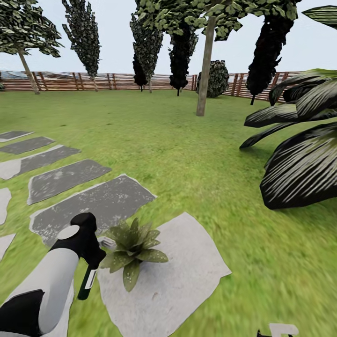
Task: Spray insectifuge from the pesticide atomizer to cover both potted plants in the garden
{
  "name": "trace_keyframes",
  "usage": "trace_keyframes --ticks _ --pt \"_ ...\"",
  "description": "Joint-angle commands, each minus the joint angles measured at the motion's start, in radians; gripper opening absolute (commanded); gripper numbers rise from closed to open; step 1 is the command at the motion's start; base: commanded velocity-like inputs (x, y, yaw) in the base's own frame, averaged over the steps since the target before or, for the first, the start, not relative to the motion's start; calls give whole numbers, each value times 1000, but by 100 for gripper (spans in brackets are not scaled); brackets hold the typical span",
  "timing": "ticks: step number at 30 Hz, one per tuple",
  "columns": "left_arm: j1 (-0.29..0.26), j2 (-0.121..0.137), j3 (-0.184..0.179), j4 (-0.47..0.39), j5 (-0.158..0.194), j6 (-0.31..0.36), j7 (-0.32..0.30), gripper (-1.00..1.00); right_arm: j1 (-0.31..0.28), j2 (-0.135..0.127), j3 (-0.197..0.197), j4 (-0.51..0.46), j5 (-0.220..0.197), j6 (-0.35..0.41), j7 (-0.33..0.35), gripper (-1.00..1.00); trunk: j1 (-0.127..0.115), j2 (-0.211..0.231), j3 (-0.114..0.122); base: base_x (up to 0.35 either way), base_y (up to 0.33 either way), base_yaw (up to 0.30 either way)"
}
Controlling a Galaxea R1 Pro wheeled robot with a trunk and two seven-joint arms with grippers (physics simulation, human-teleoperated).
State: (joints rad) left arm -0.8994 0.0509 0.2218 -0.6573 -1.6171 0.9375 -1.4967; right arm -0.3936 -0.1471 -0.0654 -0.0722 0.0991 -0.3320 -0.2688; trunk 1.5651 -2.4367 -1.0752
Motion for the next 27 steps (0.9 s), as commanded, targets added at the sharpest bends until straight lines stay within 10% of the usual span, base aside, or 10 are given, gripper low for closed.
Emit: trace_keyframes --ticks 1,13,27 --pt "-1 0 3 -1 -10 10 -10 -100 -1 -2 -7 1 11 -3 -3 100 0 0 -1 311 -163 0" --pt "0 4 2 -1 -10 10 -10 -100 -1 -3 -6 0 10 -2 -2 100 0 0 -1 255 -226 6" --pt "0 7 2 -1 -10 10 -10 -100 -1 1 -6 0 10 -3 -3 100 0 0 -1 52 -108 259"
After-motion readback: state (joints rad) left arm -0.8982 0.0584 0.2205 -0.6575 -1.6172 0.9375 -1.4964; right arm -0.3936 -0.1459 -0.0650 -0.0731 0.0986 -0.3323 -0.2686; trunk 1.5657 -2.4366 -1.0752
